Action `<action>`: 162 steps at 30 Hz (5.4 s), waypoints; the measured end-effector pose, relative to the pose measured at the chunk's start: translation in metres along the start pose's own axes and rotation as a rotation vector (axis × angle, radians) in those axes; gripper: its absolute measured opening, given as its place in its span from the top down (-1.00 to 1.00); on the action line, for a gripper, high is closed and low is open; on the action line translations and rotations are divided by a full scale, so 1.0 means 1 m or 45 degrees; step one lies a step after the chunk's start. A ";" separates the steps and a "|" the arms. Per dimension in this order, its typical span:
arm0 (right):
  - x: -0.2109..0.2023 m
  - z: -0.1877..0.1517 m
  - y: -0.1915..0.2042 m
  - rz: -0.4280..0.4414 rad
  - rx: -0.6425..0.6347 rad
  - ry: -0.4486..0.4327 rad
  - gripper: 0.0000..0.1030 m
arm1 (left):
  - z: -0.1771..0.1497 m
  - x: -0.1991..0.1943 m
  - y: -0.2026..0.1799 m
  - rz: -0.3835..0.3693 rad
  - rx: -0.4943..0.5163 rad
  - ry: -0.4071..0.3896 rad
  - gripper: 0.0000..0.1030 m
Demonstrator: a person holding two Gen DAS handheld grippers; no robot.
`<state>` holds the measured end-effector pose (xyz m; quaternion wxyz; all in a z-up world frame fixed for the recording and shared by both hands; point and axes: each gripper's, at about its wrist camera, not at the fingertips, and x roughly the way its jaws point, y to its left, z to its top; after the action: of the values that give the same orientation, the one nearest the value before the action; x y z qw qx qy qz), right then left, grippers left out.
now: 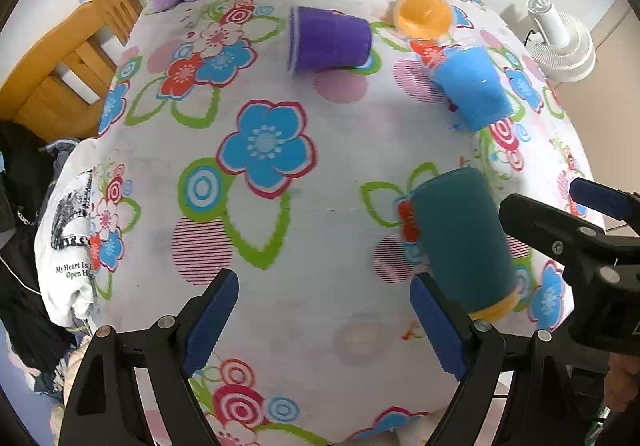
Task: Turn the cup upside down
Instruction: 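Grasp the teal cup with the right gripper while the left gripper opens and releases it, then rotate the held teal cup with the right gripper so its base points up, then lower the teal cup rim-first onto the table and open the right gripper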
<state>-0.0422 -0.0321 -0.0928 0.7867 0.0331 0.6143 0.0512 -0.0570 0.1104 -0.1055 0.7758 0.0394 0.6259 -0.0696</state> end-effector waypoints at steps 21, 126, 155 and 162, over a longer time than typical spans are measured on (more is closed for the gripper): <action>0.088 0.012 0.030 -0.108 -0.107 0.311 -0.69 | 0.012 0.058 0.018 -0.061 0.153 0.119 -0.73; 0.034 -0.086 0.008 -0.009 -0.139 -0.857 -0.33 | -0.043 0.051 -0.032 -0.114 0.365 -0.168 -0.70; 0.017 -0.110 -0.004 0.015 -0.129 -0.698 -0.93 | -0.075 0.027 -0.041 -0.089 0.282 -0.174 -0.70; -0.005 -0.120 -0.015 0.033 -0.135 -0.689 -0.95 | -0.084 0.008 -0.048 -0.087 0.224 -0.269 -0.72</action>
<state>-0.1589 -0.0484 -0.1192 0.9222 0.0122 0.3775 0.0827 -0.1438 0.0747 -0.1297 0.8281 0.0785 0.5331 -0.1544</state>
